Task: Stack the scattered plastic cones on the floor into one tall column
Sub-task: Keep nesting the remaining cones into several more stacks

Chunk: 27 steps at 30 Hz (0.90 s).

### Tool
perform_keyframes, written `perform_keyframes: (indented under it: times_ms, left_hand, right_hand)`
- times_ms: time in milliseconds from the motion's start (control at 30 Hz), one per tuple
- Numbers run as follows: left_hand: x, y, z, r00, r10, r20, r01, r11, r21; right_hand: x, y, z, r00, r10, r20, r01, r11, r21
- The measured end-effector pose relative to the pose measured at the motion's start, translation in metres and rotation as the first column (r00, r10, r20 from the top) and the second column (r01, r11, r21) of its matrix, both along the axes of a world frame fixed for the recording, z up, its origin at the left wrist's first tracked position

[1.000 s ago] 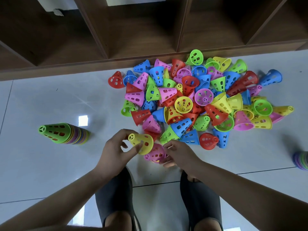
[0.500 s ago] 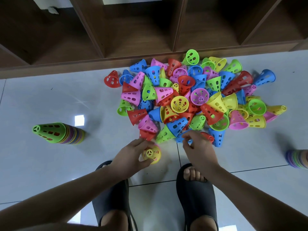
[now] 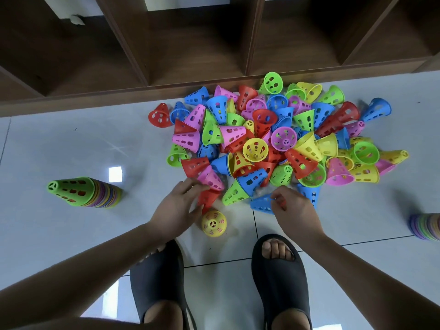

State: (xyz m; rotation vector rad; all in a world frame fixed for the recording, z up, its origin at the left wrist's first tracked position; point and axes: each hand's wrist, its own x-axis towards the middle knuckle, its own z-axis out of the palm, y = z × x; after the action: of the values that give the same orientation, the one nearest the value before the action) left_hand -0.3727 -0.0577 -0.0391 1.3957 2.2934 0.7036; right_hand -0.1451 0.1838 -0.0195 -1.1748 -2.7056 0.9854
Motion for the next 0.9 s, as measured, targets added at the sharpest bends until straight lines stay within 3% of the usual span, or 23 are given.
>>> perform_keyframes:
  times_ms: [100,167,267,367,500,667,767,900]
  left_hand:
    - [-0.006,0.002,-0.005,0.999,0.009,-0.036,-0.011,0.999,-0.04]
    - [-0.01,0.001,-0.007,0.999,0.024,-0.035,-0.026,0.999,-0.04]
    - [-0.017,-0.002,-0.005,0.998,0.058,-0.016,-0.058,0.998,-0.033]
    - [-0.022,-0.009,0.004,0.985,0.157,0.068,-0.154,0.987,-0.042]
    - [-0.018,-0.02,0.026,0.918,0.313,0.245,-0.311,0.949,-0.049]
    - [-0.016,-0.03,0.044,0.675,0.48,0.56,-0.531,0.843,-0.083]
    - [-0.014,-0.029,0.055,0.603,0.458,0.653,-0.569,0.821,-0.049]
    - [-0.004,-0.024,0.058,0.575,0.357,0.736,-0.48,0.876,-0.05]
  right_hand:
    - [-0.001,-0.005,0.01,1.0,0.024,-0.012,-0.024,0.999,-0.035]
    - [-0.005,-0.011,0.019,0.999,0.037,-0.023,-0.041,0.98,-0.197]
    - [-0.015,-0.024,0.033,0.997,-0.058,-0.052,0.017,0.813,-0.582]
    - [-0.023,-0.038,0.039,0.991,-0.11,-0.082,0.012,0.664,-0.748]
    - [-0.038,-0.062,0.028,0.996,-0.027,-0.086,-0.05,0.631,-0.774]
    - [-0.052,-0.072,0.004,1.0,0.017,-0.024,-0.029,0.684,-0.729]
    - [-0.051,-0.069,-0.003,1.0,0.011,0.011,0.0,0.699,-0.715]
    - [-0.044,-0.058,-0.01,0.998,0.006,0.059,0.037,0.713,-0.7]
